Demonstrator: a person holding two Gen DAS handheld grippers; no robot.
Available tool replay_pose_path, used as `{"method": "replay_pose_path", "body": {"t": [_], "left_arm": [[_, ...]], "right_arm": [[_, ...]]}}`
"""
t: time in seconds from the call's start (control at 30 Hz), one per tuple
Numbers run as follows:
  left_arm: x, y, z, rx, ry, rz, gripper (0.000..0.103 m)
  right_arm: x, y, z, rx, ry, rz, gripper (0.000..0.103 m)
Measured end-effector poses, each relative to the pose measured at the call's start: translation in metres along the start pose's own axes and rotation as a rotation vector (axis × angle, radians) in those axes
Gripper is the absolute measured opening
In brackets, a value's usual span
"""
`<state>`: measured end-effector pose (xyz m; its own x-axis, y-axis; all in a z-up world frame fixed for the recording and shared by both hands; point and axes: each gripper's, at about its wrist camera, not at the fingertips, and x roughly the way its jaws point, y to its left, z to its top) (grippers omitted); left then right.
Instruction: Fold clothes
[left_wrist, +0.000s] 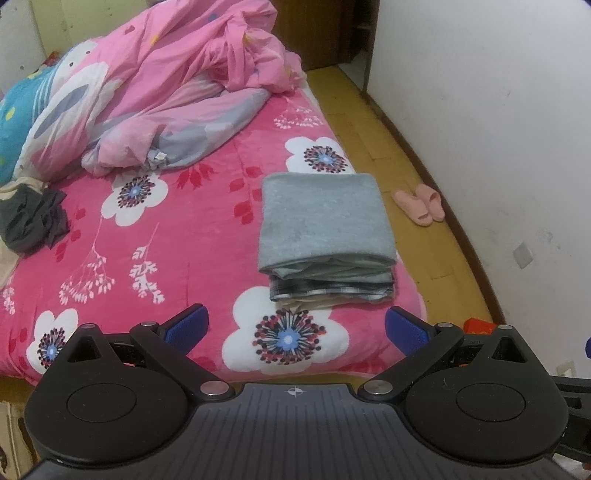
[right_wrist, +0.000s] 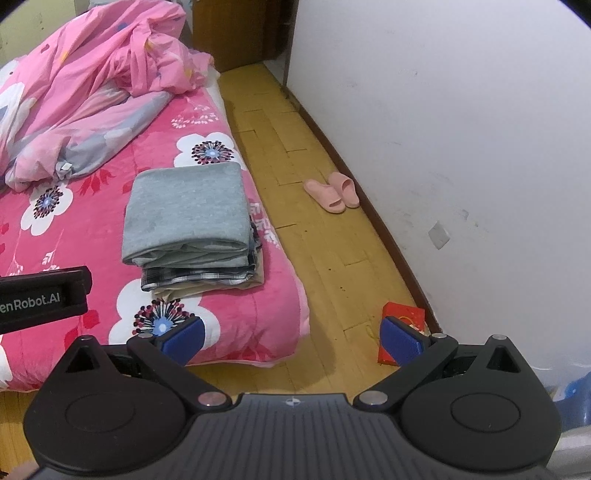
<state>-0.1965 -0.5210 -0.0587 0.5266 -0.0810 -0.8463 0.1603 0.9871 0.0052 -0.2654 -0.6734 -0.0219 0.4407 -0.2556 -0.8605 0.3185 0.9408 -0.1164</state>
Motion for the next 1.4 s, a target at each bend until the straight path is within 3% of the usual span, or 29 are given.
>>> {"method": "replay_pose_path", "body": {"t": [1.4], "left_arm": [[0.002,0.007,0.003,-0.019,0.004,0.01,0.103]], "right_arm": [[0.003,0.012,0.003,-0.03,0.001,0.01,0.103]]}}
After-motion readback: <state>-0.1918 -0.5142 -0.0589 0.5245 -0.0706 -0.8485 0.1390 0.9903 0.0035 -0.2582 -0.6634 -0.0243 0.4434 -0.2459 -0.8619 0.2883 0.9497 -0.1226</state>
